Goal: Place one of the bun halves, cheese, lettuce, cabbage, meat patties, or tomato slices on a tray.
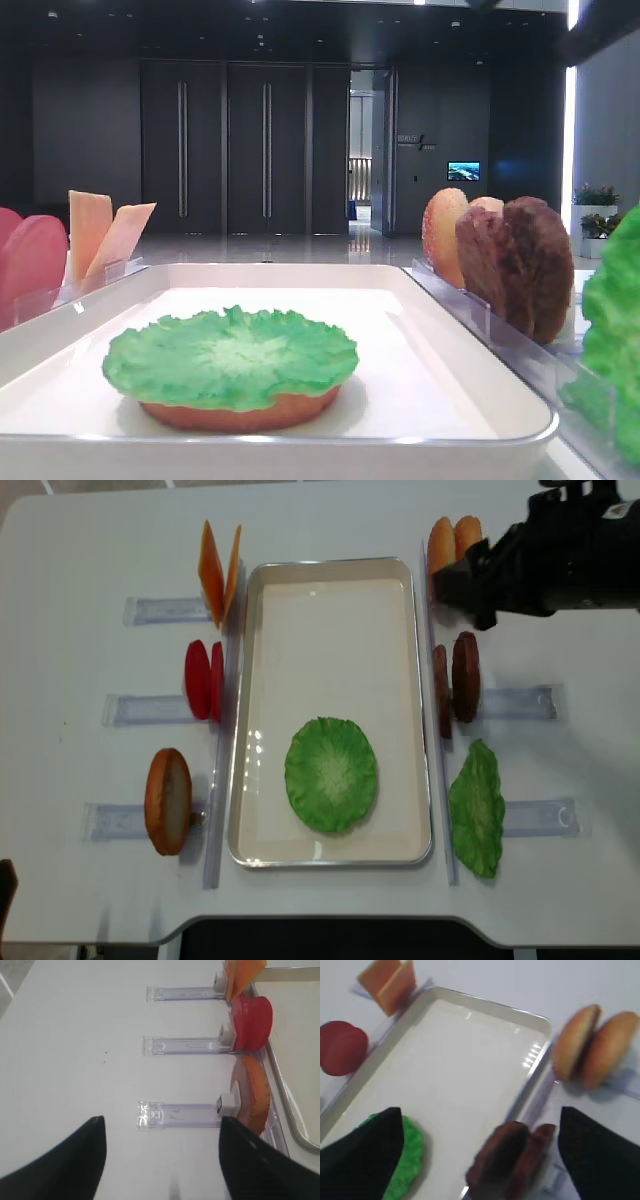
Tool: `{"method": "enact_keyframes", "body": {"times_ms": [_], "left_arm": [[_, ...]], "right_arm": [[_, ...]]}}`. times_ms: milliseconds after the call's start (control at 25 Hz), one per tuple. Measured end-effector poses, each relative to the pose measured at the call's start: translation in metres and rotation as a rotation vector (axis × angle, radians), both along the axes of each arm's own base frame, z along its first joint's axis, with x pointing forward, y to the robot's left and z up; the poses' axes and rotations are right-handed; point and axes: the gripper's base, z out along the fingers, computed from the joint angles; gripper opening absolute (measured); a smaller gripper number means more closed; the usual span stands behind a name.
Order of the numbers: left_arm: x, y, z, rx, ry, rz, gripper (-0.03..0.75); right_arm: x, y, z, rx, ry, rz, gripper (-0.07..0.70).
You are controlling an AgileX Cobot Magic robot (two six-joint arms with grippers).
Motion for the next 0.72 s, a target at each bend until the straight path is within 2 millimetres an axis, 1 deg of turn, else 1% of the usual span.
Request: {"method": "enact_keyframes", "body": {"times_ms": [120, 360, 480, 560, 640, 720], "left_arm": [[0.000, 0.000, 0.000, 0.000, 0.000, 0.000, 0.535], [0.000, 0.000, 0.000, 0.000, 0.000, 0.000, 0.535], [0.000, 0.000, 0.000, 0.000, 0.000, 0.000, 0.535], [0.000, 0.000, 0.000, 0.000, 0.000, 0.000, 0.535], [0.000, 0.000, 0.000, 0.000, 0.000, 0.000, 0.535], [0.000, 0.000, 0.000, 0.000, 0.000, 0.000, 0.535]], "right_arm": [[0.002, -0.033, 0.000, -0.054, 0.047, -0.111, 0.592], [0.000, -0.095, -0.013, -0.217, 0.205, -0.352, 0.592], [-0.003, -0.117, -0.016, -0.313, 0.248, -0.457, 0.592], [-0.005, -0.128, -0.017, -0.356, 0.272, -0.520, 0.592], [-0.007, -0.136, -0.018, -0.376, 0.293, -0.569, 0.591], [-0.009, -0.138, -0.019, -0.371, 0.312, -0.592, 0.591]]}}
